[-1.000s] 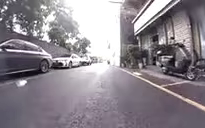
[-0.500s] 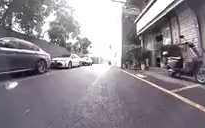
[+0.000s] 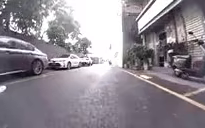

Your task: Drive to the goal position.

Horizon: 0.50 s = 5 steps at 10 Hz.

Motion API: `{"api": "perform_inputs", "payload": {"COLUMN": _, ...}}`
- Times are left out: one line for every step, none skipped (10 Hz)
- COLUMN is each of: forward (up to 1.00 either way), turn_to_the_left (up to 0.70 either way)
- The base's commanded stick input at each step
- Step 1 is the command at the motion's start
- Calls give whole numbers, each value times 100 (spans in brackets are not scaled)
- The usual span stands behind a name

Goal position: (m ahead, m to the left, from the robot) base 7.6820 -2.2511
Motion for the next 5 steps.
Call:
{"api": "perform_inputs", "payload": {"forward": 70, "turn_to_the_left": 0}}
{"api": "perform_inputs", "payload": {"forward": 70, "turn_to_the_left": 0}}
{"api": "perform_inputs", "payload": {"forward": 70, "turn_to_the_left": 0}}
{"api": "perform_inputs", "payload": {"forward": 70, "turn_to_the_left": 0}}
{"api": "perform_inputs", "payload": {"forward": 70, "turn_to_the_left": 0}}
